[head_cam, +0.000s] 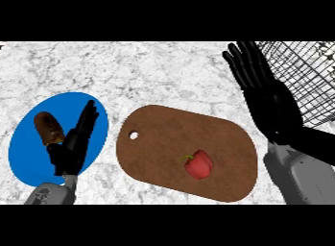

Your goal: Pick the bell pepper from the cutting board and place it in the basket

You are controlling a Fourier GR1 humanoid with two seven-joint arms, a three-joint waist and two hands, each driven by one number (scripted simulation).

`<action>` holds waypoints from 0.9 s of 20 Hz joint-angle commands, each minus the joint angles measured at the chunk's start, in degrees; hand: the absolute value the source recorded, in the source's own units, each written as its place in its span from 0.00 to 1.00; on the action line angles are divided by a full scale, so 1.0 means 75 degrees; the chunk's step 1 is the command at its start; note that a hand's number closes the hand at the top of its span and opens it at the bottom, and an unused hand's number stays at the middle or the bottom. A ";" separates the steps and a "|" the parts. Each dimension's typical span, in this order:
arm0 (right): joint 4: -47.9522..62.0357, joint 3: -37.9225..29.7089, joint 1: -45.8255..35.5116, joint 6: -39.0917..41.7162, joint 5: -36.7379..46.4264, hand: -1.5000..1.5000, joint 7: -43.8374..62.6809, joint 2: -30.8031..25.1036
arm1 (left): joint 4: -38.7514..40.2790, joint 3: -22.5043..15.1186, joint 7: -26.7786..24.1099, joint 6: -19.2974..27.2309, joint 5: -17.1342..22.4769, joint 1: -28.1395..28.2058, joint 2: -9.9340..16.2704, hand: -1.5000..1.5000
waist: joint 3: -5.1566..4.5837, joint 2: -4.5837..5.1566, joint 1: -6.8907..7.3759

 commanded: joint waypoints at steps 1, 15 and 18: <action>0.0499 0.0361 -0.0784 0.0492 0.0008 1.00 0.0176 0.0177 | 0.0234 0.0250 0.0047 -0.0209 0.0136 -0.0149 0.0108 0.50 | 0.0274 -0.0012 0.0065; -0.1120 0.4703 -0.0697 0.2573 0.4094 0.00 -0.2683 -0.0034 | -0.0078 0.1135 0.2248 -0.0769 0.0794 -0.0904 0.1526 0.50 | 0.0298 -0.0070 -0.0024; -0.2387 0.5133 0.0008 0.2373 0.4458 0.00 -0.1146 -0.0335 | -0.0370 0.1122 0.2242 -0.0642 0.0594 -0.0436 0.1550 0.50 | 0.0284 -0.0104 -0.0095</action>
